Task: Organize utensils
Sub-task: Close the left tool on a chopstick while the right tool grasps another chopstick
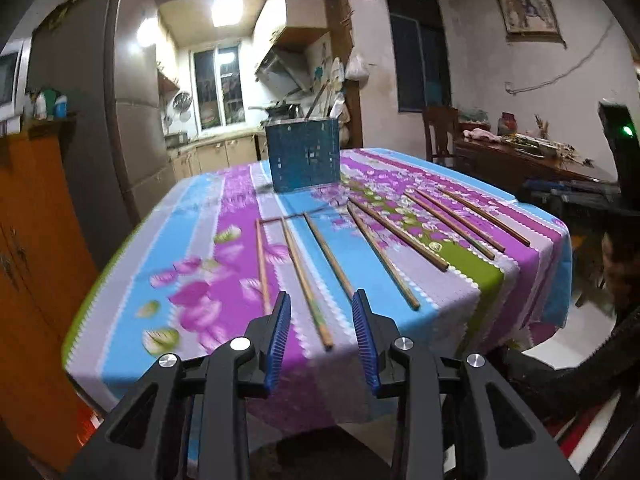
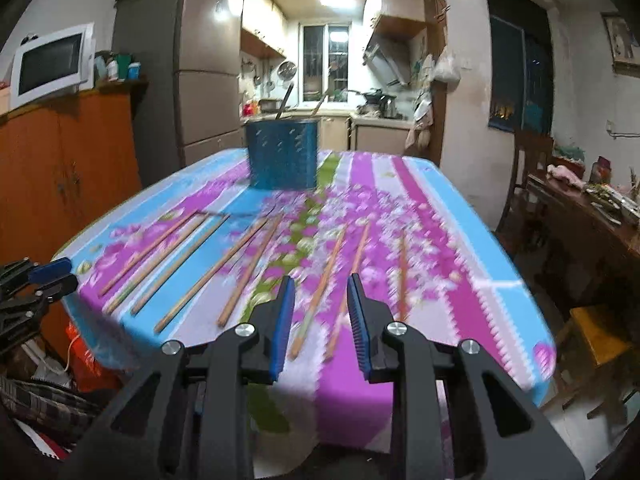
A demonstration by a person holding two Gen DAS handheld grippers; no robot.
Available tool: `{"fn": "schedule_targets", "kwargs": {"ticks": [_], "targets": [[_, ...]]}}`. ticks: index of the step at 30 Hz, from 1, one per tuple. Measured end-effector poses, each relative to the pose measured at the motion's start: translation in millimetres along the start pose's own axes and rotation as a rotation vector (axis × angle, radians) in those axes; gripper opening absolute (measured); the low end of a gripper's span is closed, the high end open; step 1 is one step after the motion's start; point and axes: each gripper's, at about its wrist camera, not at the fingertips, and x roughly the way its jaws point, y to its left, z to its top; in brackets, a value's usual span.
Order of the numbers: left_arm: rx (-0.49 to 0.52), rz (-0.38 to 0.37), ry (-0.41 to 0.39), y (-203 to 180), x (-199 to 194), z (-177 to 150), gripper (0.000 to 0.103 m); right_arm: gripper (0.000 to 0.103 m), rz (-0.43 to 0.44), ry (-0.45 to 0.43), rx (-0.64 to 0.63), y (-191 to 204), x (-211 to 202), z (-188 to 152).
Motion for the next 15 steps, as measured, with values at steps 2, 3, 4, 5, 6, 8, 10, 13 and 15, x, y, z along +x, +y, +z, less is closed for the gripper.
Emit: {"fn": "schedule_targets", "kwargs": {"ticks": [2,3,4,5,6,8,10,13,15], "targets": [[-0.029,0.042,0.021,2.0,10.6,-4.6,0.035,0.026,-0.002,0.002,-0.037,7.3,1.4,-5.4],[-0.026,0.057,0.029,0.9,14.2,-9.0,0.034,0.026,-0.005,-0.002,-0.052,5.9,-0.5,-10.1],[-0.022,0.067,0.042,0.0,20.4,-10.1,0.033,0.026,-0.009,-0.005,-0.073,8.7,-1.2,-14.3],[-0.015,0.075,0.049,-1.9,25.6,-11.8,0.032,0.026,-0.010,-0.001,-0.090,12.7,0.0,-16.3],[-0.004,0.082,0.050,-3.8,29.8,-12.3,0.032,0.026,-0.011,0.004,-0.102,15.5,1.7,-18.6],[0.009,0.101,0.050,-8.8,35.3,-13.3,0.029,0.026,-0.009,0.017,-0.111,17.9,4.9,-22.6],[0.006,0.113,0.050,-10.4,39.1,-14.6,0.028,0.026,0.002,0.032,-0.105,17.8,7.8,-25.1],[0.003,0.127,0.066,-9.0,44.8,-17.4,0.028,0.026,0.003,0.042,-0.103,17.3,9.2,-28.7],[0.011,0.142,0.074,-9.8,48.3,-20.6,0.023,0.026,0.003,0.041,-0.100,16.5,9.4,-29.9]]}}
